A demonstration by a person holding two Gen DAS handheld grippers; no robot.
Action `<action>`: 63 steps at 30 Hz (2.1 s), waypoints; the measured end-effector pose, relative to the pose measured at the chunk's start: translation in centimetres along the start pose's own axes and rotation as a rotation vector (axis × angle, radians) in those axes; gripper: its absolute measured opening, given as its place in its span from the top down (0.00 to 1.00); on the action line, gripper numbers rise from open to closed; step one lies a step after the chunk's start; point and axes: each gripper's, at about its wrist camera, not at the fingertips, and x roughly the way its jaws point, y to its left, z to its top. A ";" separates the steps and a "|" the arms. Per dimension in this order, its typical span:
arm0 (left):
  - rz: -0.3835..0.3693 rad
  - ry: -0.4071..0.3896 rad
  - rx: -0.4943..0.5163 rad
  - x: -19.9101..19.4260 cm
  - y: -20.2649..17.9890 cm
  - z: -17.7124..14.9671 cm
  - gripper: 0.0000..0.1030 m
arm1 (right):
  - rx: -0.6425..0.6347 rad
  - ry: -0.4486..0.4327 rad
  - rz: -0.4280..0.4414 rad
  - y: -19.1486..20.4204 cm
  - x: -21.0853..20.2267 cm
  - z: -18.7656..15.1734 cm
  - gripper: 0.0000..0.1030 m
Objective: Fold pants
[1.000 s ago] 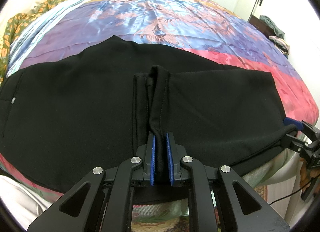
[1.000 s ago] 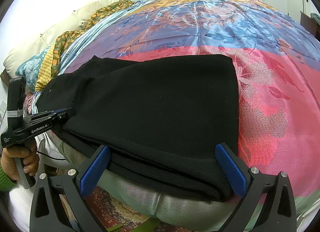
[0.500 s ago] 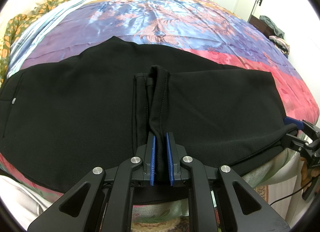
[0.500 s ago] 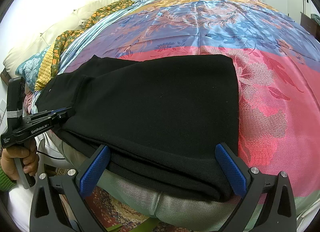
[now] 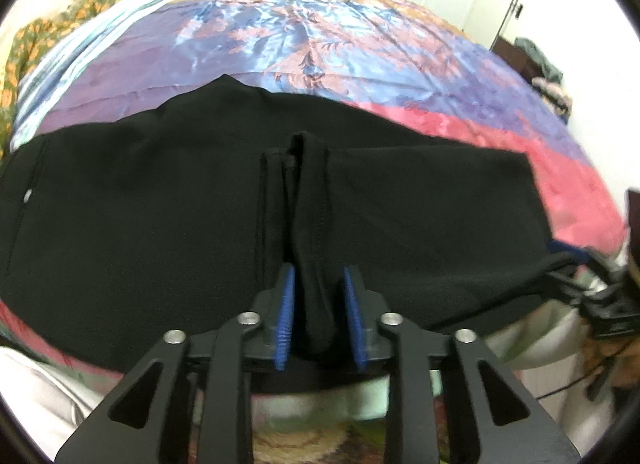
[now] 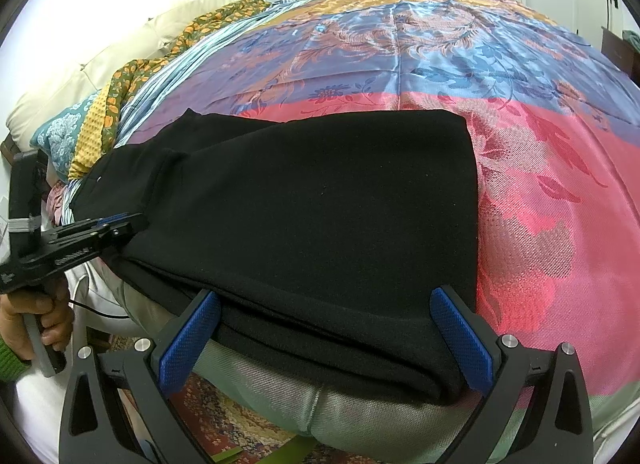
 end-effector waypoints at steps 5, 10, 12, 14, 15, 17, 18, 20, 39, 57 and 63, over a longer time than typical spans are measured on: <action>-0.060 -0.196 -0.297 -6.8 7.2 0.8 0.39 | 0.001 -0.001 -0.003 -0.1 0.0 0.0 0.00; -0.096 -0.355 -0.864 -9.9 21.8 -1.9 0.38 | -0.002 -0.001 -0.007 0.0 0.1 0.0 0.00; -0.107 -0.414 -1.050 -10.6 26.9 -3.9 0.38 | -0.003 -0.002 -0.007 0.0 0.0 0.0 0.00; -0.101 -0.425 -1.150 -10.8 30.5 -5.1 0.38 | -0.003 -0.001 -0.007 0.0 0.0 0.0 0.00; -0.105 -0.405 -1.171 -10.4 31.3 -5.4 0.38 | -0.002 -0.001 -0.007 0.0 0.0 0.0 0.00; -0.126 -0.357 -1.212 -9.2 32.6 -5.9 0.38 | -0.003 -0.001 -0.009 -0.1 0.0 0.0 0.00; -0.137 -0.338 -1.211 -8.5 32.9 -6.0 0.38 | -0.004 -0.001 -0.010 0.0 0.1 0.1 0.00; -0.127 -0.320 -1.171 -7.8 32.6 -5.3 0.38 | -0.004 -0.001 -0.011 -0.1 0.1 0.1 0.00; 0.137 -0.357 -0.730 -10.7 23.6 1.3 0.93 | -0.004 -0.002 -0.013 0.1 0.1 0.1 0.00; -0.135 -0.004 0.465 -0.3 -14.2 3.5 0.76 | 0.117 -0.068 -0.084 -3.6 -4.2 0.7 0.00; -0.109 -0.213 0.257 -7.7 -7.1 6.7 0.29 | 0.422 -0.274 0.048 -10.6 -8.4 1.1 0.00</action>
